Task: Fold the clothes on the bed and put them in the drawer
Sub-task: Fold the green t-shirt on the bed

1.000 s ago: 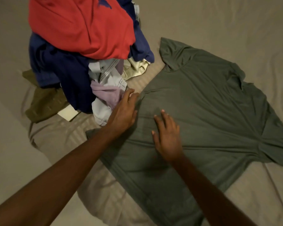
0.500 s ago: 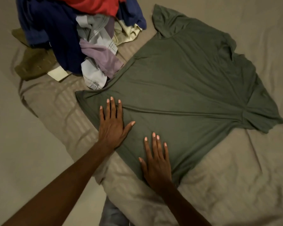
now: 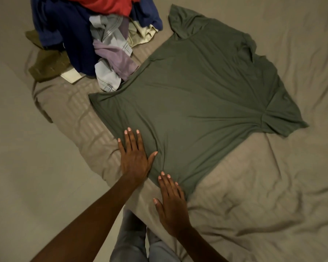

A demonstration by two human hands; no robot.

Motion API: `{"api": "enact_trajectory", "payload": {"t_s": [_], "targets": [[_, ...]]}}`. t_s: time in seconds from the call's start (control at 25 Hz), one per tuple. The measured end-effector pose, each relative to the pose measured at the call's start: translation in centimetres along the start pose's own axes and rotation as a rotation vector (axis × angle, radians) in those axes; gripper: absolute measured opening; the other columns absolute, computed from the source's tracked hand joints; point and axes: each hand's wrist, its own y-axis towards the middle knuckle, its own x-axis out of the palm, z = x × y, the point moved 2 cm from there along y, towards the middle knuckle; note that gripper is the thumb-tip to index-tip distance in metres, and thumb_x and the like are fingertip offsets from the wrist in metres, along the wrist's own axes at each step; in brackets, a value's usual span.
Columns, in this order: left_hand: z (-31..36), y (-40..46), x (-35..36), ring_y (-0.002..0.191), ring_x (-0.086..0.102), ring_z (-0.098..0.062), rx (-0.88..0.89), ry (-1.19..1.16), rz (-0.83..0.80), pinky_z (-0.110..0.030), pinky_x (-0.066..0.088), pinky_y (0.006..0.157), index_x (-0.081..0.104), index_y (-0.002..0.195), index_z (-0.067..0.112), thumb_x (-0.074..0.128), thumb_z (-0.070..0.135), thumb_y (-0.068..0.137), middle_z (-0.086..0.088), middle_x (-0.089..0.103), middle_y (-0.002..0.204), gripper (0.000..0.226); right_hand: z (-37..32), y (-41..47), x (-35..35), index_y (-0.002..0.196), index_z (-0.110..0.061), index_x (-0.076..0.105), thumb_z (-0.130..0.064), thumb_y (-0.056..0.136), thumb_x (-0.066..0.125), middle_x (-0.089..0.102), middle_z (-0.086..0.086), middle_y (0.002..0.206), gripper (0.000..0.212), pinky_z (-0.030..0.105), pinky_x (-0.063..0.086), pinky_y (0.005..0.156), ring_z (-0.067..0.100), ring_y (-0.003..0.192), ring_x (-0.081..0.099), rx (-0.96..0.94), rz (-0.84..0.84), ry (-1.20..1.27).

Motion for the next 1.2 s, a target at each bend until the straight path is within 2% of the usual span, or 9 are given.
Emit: {"api": "enact_trajectory", "payload": {"t_s": [0.28,0.4,0.52,0.68,0.8,0.92,1.04,1.12,1.2], "targets": [[0.6,-4.9,-0.3,0.157,0.000,-0.040,-0.081,-0.001,-0.048,-0.062,0.009,0.123,0.009,0.160,-0.004,0.021,0.069,0.099,-0.028,0.005,0.167,0.096,2.0,0.0,-4.0,0.144,-0.023,0.054,-0.033,0.100,0.048,0.057,0.001,0.143,0.045,0.038,0.048,0.106,0.019,0.130,0.053,-0.105,0.144,0.209],[3.1,-6.2,-0.7,0.155,0.012,-0.043,0.103,-0.061,0.021,-0.058,0.014,0.124,0.023,0.159,-0.003,0.038,0.060,0.100,-0.030,0.018,0.164,0.087,5.1,5.0,-7.0,0.130,-0.019,0.061,-0.022,0.090,0.057,0.059,0.006,0.124,0.041,0.039,0.051,0.094,0.028,0.112,0.056,-0.057,0.255,0.077],[6.6,-8.4,-0.2,0.123,0.052,-0.039,0.374,-0.143,0.043,-0.051,0.039,0.104,0.059,0.130,0.013,0.054,0.052,0.093,-0.018,0.054,0.132,0.054,7.5,6.3,-6.4,0.109,-0.017,0.063,-0.017,0.084,0.061,0.056,0.008,0.106,0.025,0.042,0.049,0.081,0.032,0.097,0.055,-0.053,0.230,-0.049],[8.6,-11.7,1.1,0.088,0.054,-0.024,0.492,-0.185,0.005,-0.043,0.038,0.080,0.066,0.102,0.023,0.058,0.060,0.083,-0.002,0.060,0.092,0.043,8.5,1.4,-4.5,0.090,-0.015,0.060,-0.011,0.077,0.060,0.053,0.005,0.093,0.013,0.044,0.048,0.074,0.029,0.086,0.054,-0.195,0.119,0.006],[9.4,-13.0,1.8,0.083,0.055,-0.024,0.534,-0.211,0.057,-0.042,0.037,0.076,0.067,0.091,0.021,0.063,0.065,0.081,-0.001,0.062,0.084,0.045,9.9,1.2,-6.2,0.091,-0.018,0.068,-0.003,0.077,0.053,0.065,-0.001,0.092,0.026,0.032,0.051,0.078,0.018,0.087,0.061,-0.065,0.146,0.299],[10.5,-13.7,2.1,0.085,0.058,-0.028,0.475,-0.236,0.075,-0.041,0.037,0.074,0.067,0.092,0.021,0.065,0.063,0.078,-0.002,0.064,0.086,0.045,13.5,3.3,-11.0,0.091,-0.016,0.072,-0.008,0.081,0.046,0.071,-0.001,0.089,0.029,0.014,0.048,0.079,0.009,0.083,0.063,0.197,0.479,0.537],[12.2,-14.0,2.0,0.083,0.057,-0.029,0.382,-0.280,0.061,-0.039,0.045,0.069,0.067,0.091,0.017,0.072,0.064,0.073,-0.006,0.061,0.085,0.050,23.2,6.3,-16.3,0.086,-0.022,0.071,-0.012,0.078,0.050,0.074,0.004,0.085,0.025,0.032,0.056,0.081,0.022,0.078,0.067,0.520,0.782,0.606],[13.7,-13.9,1.6,0.084,0.056,-0.031,0.312,-0.291,0.055,-0.040,0.047,0.068,0.066,0.091,0.014,0.074,0.059,0.070,-0.008,0.060,0.085,0.050,29.0,7.5,-19.1,0.088,-0.021,0.073,-0.010,0.081,0.059,0.071,0.006,0.080,0.020,0.046,0.059,0.078,0.025,0.073,0.067,0.628,0.874,0.900],[15.3,-13.6,1.3,0.085,0.057,-0.032,0.231,-0.254,0.000,-0.041,0.046,0.069,0.064,0.094,0.014,0.072,0.049,0.068,-0.009,0.059,0.086,0.044,32.0,8.3,-22.0,0.100,0.001,0.070,0.002,0.089,0.060,0.066,0.012,0.085,0.015,0.039,0.059,0.080,0.026,0.080,0.066,0.711,0.959,1.353]]}}
